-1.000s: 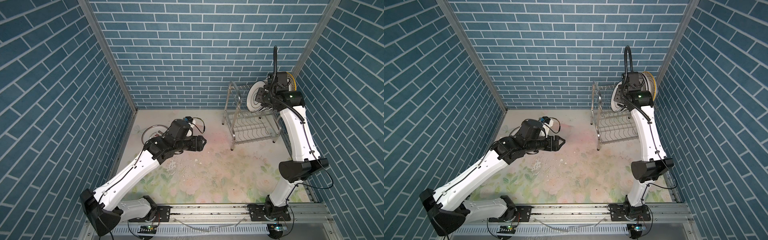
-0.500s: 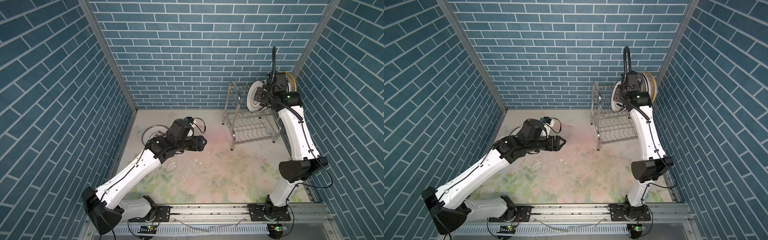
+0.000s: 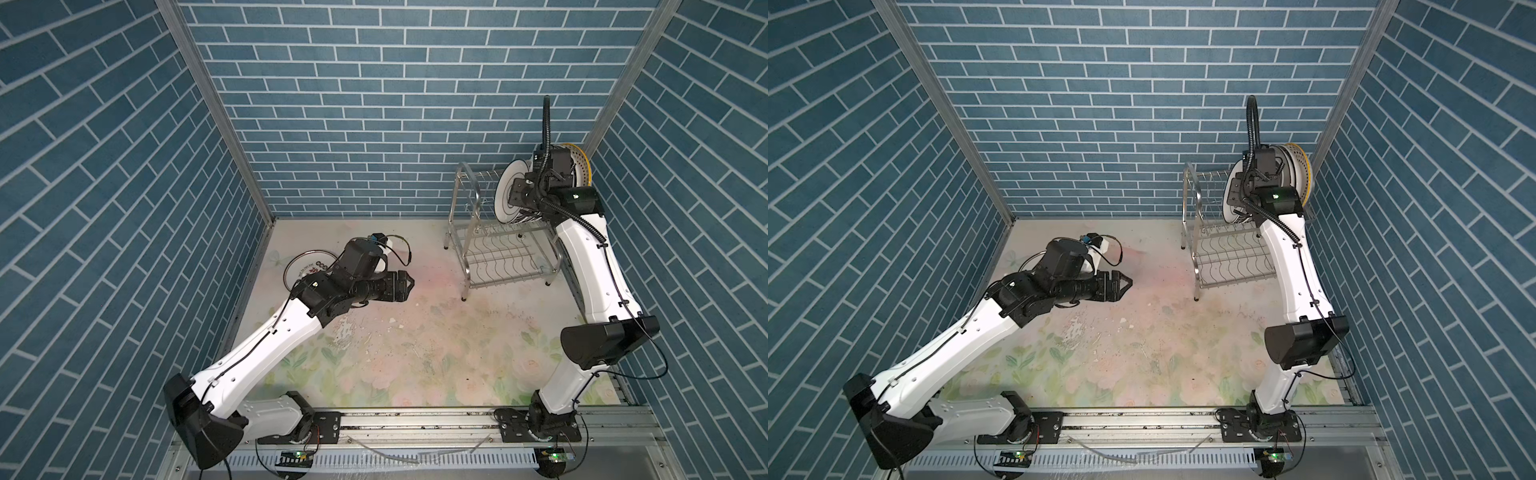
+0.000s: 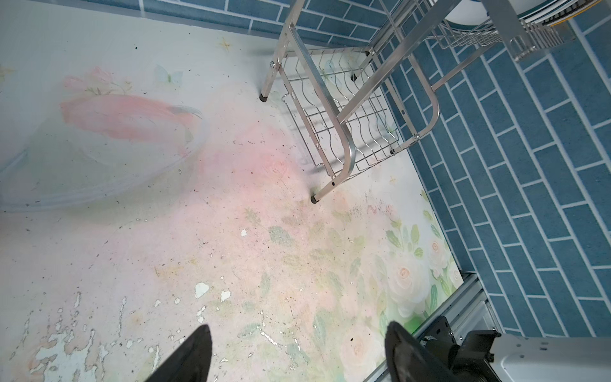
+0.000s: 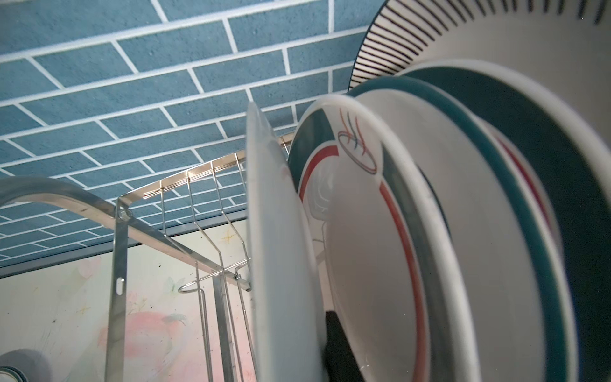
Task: Unload the plates from the dish rack
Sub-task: Pick up the plate from the dish rack.
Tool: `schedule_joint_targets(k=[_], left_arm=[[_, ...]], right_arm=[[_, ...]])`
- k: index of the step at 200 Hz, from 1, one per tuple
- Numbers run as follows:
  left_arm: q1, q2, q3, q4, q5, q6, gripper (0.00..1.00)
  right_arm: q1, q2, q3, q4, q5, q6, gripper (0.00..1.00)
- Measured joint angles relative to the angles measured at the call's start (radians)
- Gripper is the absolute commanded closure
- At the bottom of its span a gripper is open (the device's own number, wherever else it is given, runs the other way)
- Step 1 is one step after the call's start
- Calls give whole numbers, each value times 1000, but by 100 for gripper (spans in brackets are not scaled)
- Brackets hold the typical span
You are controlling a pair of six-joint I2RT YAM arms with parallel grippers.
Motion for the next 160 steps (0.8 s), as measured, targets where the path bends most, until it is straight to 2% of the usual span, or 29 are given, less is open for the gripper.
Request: schedule_joint_targets(k=[40, 93, 160], left_arm=[[6, -3, -19, 6, -1, -9, 13], [17, -11, -39, 10, -20, -18, 6], [84, -82, -94, 2, -31, -22, 1]], right_arm=[[-2, -10, -24, 20, -1, -2, 100], [0, -30, -35, 38, 5, -28, 100], [0, -119, -48, 117, 6, -55, 100]])
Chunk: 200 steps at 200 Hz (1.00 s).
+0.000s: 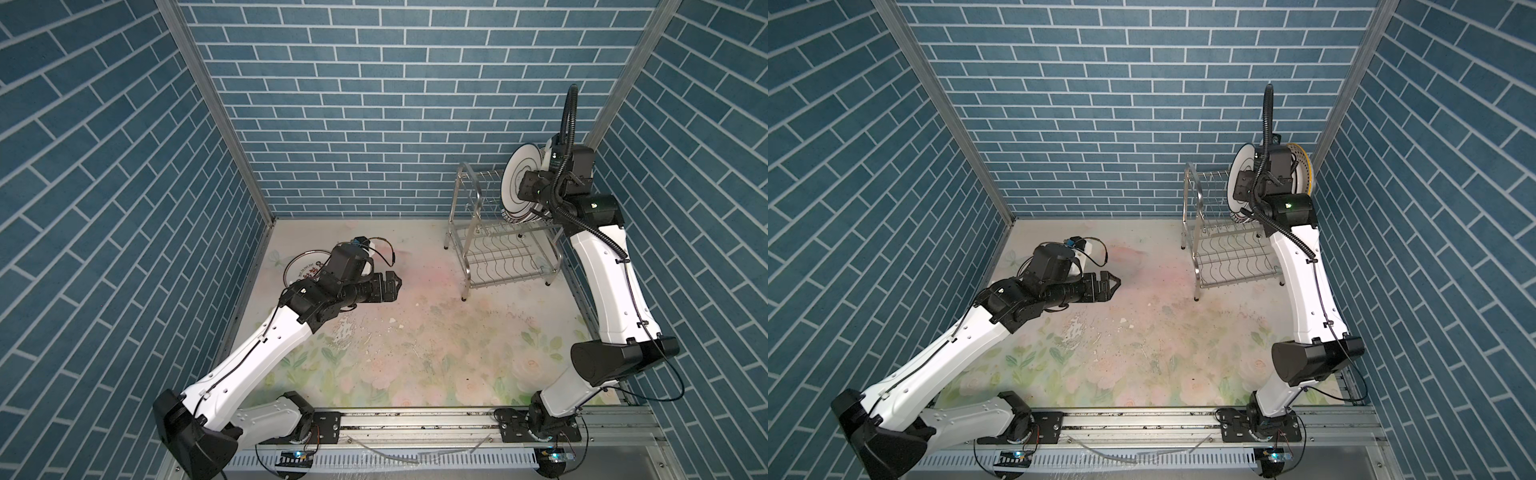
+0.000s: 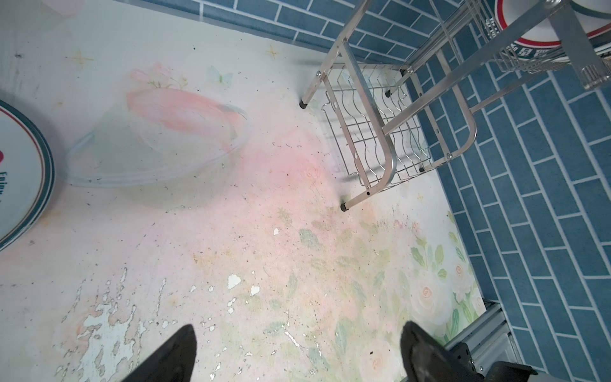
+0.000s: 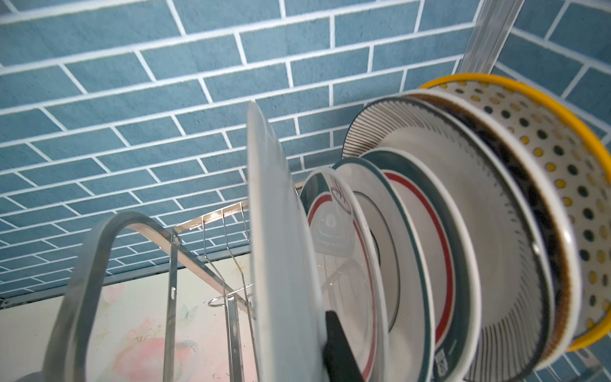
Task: Unload the plates from the dish rack
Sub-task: Pick up the plate from the dish rack, then place the plate among the plates.
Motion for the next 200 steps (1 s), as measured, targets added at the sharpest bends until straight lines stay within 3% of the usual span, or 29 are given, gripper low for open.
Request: schedule_joint_targets(k=[46, 90, 162, 200], left_arm=[[43, -10, -52, 10, 16, 6, 1], [95, -54, -127, 30, 37, 6, 1], [123, -101, -357, 174, 113, -20, 1], [127, -92, -518, 293, 178, -48, 1]], right_arm=[[0, -98, -33, 45, -3, -16, 100], [0, -371, -166, 70, -2, -17, 100], [0, -967, -730, -2, 6, 97, 100], [0, -1200, -1027, -101, -97, 261, 100]])
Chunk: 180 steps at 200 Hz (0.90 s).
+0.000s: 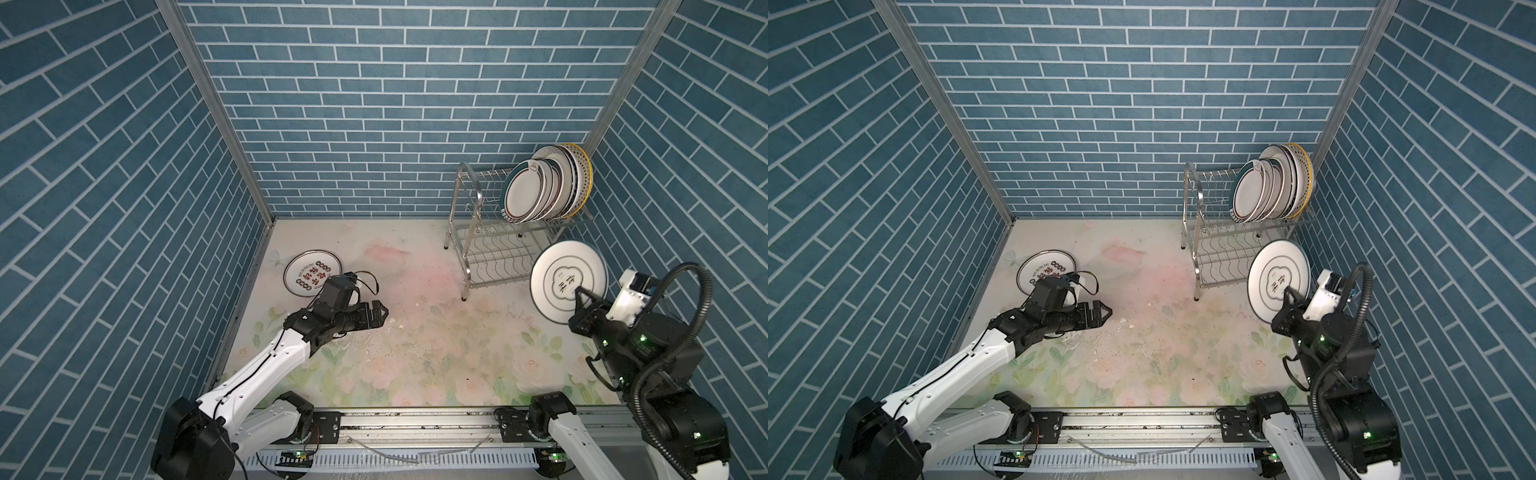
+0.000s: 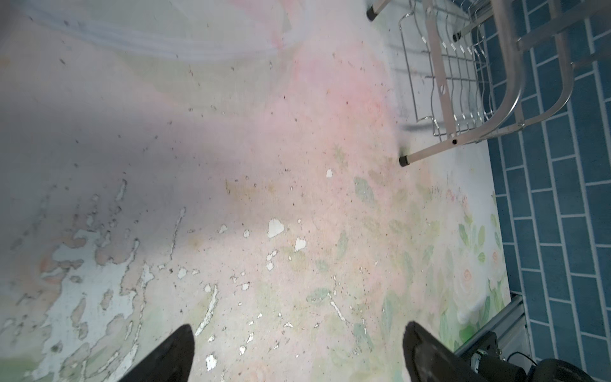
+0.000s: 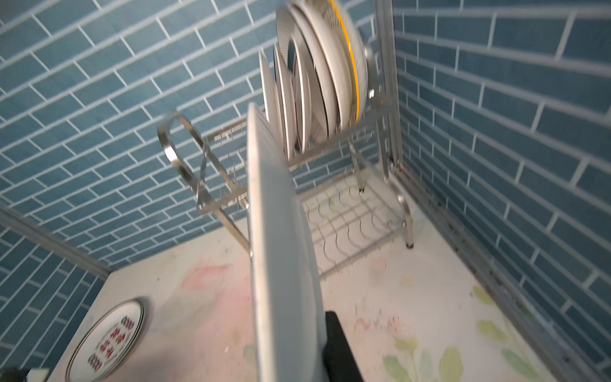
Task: Unload the plates from the dish rack
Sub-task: Place the plate among the plates.
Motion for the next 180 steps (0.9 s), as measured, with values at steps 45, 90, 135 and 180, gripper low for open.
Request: schedule_joint_targets(k=[45, 90, 135, 180], left_arm=[[0, 54, -131, 145, 91, -32, 1], [-1, 93, -179, 330, 181, -76, 1], [-1, 142, -194, 493, 256, -125, 1], [-1, 196, -203, 663, 311, -184, 1]], right_arm=[[0, -55, -396, 108, -277, 234, 100], [42, 42, -600, 361, -429, 393, 100], [241, 304, -610, 653, -432, 444, 100], [363, 618, -595, 913, -426, 487, 100]])
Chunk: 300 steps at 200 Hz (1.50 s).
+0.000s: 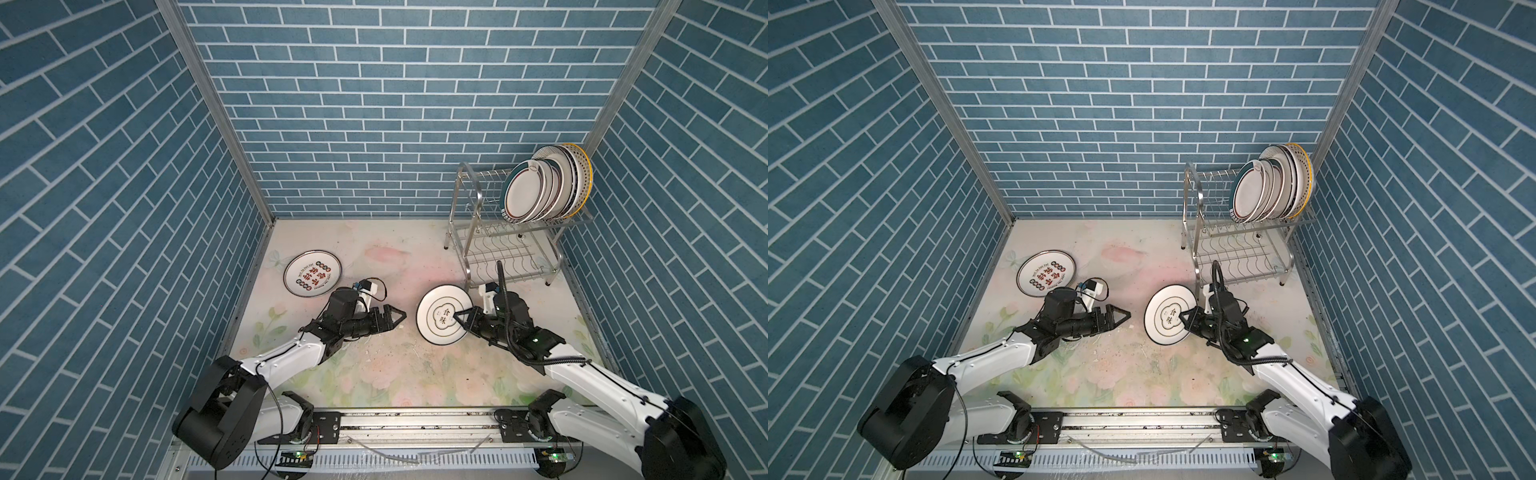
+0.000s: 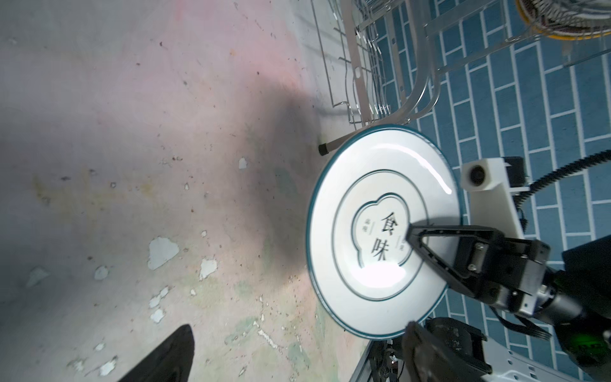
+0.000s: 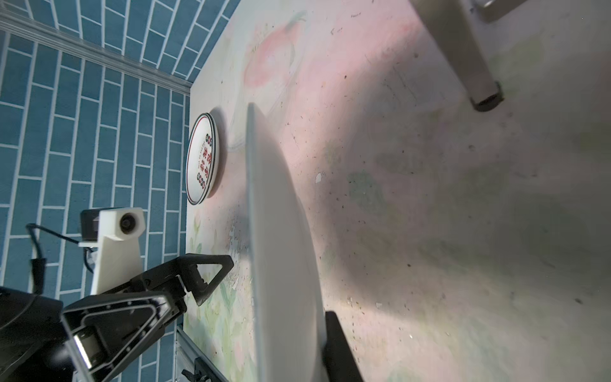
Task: Unload the plates from the dish rack
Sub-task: Place the plate among the plates.
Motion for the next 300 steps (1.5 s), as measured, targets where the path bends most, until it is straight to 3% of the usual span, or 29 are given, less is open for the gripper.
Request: schedule_joint_targets(k=[67, 83, 115, 156, 235, 265, 300], left_arm=[[43, 50, -20, 114, 43, -46, 1], [53, 63, -20, 145, 51, -59, 4], [62, 77, -19, 184, 66, -75, 23], [93, 82, -26, 258, 79, -113, 55], [154, 88, -59, 325, 126, -160, 76], [190, 77, -62, 343, 156, -212, 93], [210, 72, -61, 362, 170, -257, 100]], right_arm=[[71, 180, 108, 259, -26, 77, 100], [79, 215, 114, 309, -35, 96, 100], [98, 287, 127, 375, -57, 124, 100], [111, 349, 145, 448, -76, 148, 100], [129, 484, 172, 629, -105, 209, 100], [129, 517, 175, 679, -107, 245, 89], [129, 538, 189, 708, -115, 242, 82]])
